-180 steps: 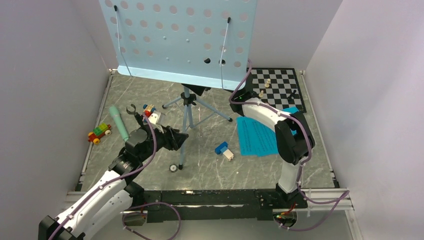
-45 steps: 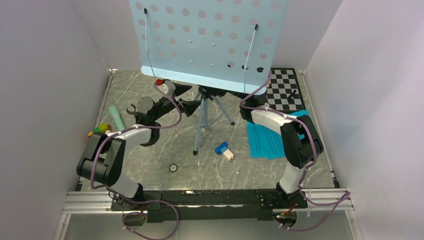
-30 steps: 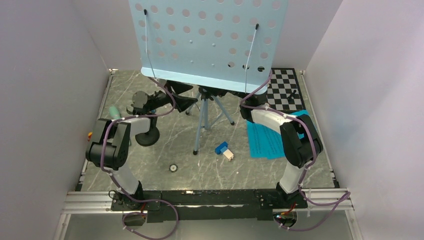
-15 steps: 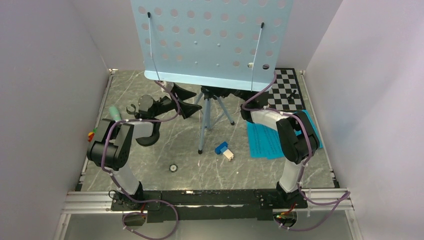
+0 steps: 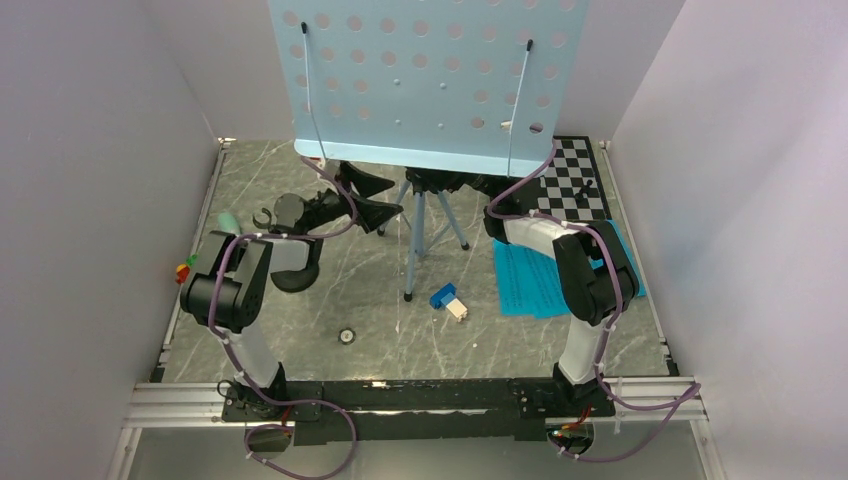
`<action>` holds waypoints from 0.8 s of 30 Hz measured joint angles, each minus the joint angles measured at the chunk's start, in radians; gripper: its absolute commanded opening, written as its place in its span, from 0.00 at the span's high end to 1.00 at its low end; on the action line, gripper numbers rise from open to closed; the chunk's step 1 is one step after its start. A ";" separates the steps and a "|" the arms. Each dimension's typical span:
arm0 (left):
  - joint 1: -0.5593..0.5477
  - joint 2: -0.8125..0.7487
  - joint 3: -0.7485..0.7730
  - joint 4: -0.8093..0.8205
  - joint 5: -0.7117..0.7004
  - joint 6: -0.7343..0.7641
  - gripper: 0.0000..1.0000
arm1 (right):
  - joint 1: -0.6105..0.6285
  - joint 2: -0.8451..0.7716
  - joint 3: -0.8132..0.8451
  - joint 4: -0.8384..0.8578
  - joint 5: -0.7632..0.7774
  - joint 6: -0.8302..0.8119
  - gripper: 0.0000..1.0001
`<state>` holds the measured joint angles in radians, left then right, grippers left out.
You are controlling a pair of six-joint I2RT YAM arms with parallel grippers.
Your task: Pack up the instrument practice props
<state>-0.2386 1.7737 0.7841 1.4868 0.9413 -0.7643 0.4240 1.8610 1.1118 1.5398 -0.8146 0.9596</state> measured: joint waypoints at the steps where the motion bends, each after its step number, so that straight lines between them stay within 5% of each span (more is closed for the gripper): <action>1: -0.006 0.000 0.006 0.001 0.000 0.008 0.01 | 0.000 0.000 0.001 0.000 0.000 0.000 1.00; 7: -0.062 -0.036 0.036 -0.094 -0.005 0.129 0.01 | 0.002 -0.001 0.005 -0.001 0.000 -0.003 1.00; 24: -0.104 -0.024 0.087 -0.095 0.003 0.124 0.01 | 0.003 -0.013 0.002 -0.008 0.002 -0.029 1.00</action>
<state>-0.3428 1.7500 0.8707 1.3918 0.9447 -0.6407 0.4271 1.8484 1.1141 1.5314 -0.8131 0.9310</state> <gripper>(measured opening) 0.993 0.321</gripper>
